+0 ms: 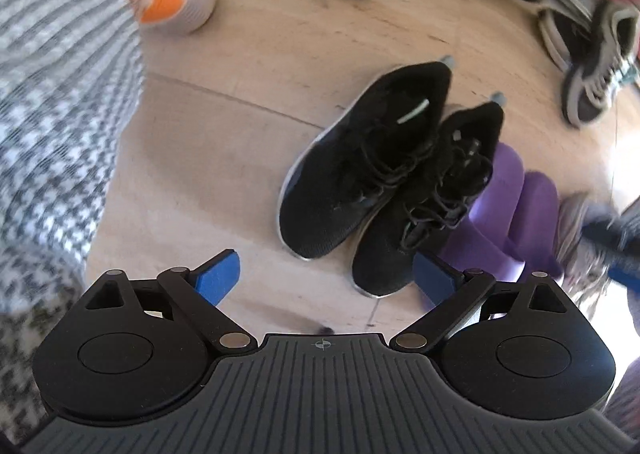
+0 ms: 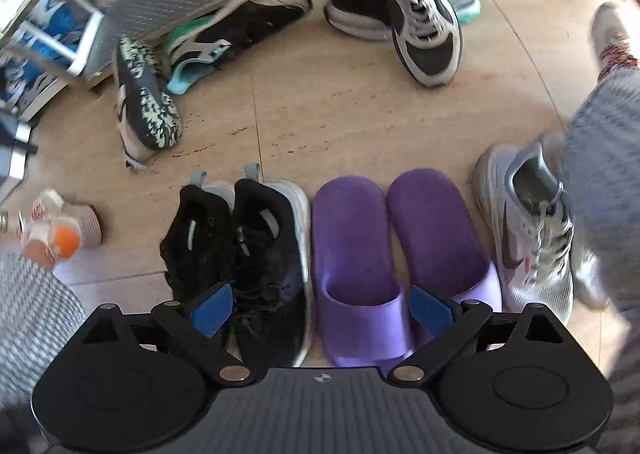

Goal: Organize scattered shoes

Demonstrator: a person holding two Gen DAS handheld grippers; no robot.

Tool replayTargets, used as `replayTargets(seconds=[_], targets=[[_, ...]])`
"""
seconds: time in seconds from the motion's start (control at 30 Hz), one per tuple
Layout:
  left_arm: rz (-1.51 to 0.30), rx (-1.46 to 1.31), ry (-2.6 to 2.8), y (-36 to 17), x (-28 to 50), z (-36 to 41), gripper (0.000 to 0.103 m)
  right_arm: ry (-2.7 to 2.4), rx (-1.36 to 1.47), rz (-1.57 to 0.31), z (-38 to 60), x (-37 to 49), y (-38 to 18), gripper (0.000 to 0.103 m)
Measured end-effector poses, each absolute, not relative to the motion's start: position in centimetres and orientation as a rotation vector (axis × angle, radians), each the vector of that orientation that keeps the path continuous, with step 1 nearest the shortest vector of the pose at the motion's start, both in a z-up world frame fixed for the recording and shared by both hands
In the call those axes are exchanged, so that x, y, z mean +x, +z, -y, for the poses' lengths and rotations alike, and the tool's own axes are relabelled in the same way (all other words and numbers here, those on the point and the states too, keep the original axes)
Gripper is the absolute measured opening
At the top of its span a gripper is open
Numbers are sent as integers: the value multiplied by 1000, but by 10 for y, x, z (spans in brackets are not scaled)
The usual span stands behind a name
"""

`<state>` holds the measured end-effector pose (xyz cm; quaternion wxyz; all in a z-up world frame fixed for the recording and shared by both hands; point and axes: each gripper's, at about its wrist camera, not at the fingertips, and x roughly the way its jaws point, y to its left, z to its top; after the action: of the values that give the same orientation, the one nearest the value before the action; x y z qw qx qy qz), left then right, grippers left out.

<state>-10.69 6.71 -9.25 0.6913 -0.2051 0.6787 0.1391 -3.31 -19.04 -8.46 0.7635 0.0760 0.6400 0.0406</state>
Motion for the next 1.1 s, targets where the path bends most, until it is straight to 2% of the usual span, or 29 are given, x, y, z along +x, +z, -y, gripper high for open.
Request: replayTargets(seconds=[0.2, 0.37, 0.53, 0.67, 0.83, 0.93, 1.1], targets=[[-1462, -196, 246, -57, -96, -20, 96, 43, 233, -1341, 230, -42, -72, 95], [-1332, -133, 200, -29, -83, 3, 97, 48, 293, -1233, 240, -44, -53, 96], [-1234, -116, 217, -17, -70, 3, 97, 73, 223, -1110, 237, -42, -29, 95], [-1255, -179, 241, -15, -48, -5, 97, 160, 153, -1028, 225, -23, -2, 96], [-1297, -100, 237, -16, -6, -13, 97, 278, 87, -959, 221, 26, 17, 96], [-1379, 15, 211, -27, 28, -23, 97, 342, 59, -976, 220, 58, 16, 96], [-1493, 148, 170, -63, 72, -36, 97, 418, -21, -1028, 224, 110, -17, 98]])
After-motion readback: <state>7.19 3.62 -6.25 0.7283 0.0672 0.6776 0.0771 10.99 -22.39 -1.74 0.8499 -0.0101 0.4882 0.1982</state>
